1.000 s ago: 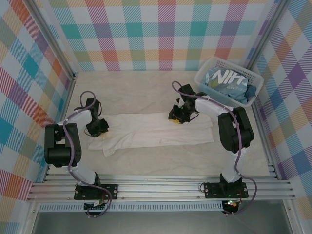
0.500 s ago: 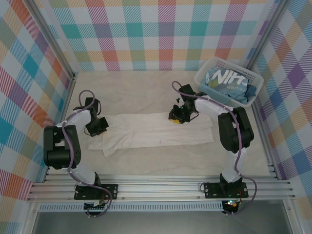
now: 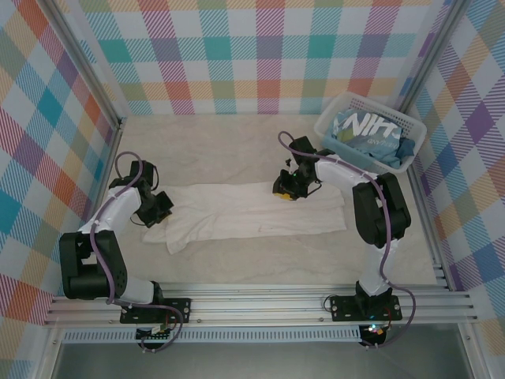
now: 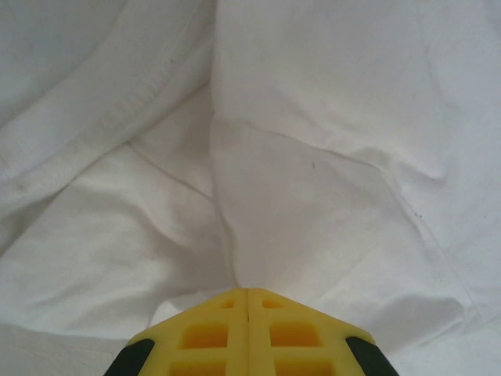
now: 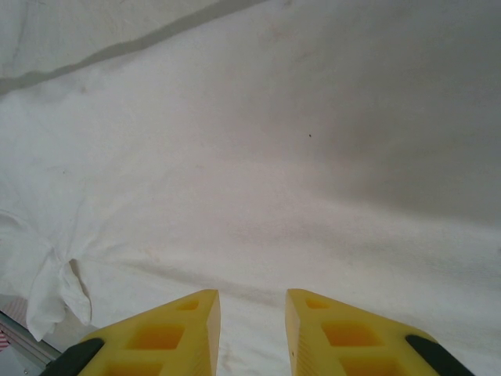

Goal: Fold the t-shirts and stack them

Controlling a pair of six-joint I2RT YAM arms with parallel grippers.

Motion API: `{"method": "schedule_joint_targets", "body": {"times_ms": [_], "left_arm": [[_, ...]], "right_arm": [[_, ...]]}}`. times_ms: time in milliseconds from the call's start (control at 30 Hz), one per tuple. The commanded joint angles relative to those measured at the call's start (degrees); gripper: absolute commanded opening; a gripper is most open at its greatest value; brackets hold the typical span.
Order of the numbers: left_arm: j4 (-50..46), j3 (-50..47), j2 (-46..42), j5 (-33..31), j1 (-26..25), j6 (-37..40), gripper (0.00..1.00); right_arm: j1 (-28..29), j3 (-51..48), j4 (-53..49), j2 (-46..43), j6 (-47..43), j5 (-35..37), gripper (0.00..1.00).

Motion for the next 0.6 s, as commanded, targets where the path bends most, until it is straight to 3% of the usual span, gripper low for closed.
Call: {"method": "schedule_joint_targets", "body": {"times_ms": [0,567], "left_arm": [[-4.86,1.07,-0.41,0.31,-0.30,-2.99,0.00],[-9.40,17.18,12.61,2.59,4.17,-2.90,0.00]], "right_arm": [[0.43,1.09,0.01,1.41,-0.15,-0.76,0.28],[0.44,0.47,-0.03,0.55,0.04,-0.64,0.28]]}}
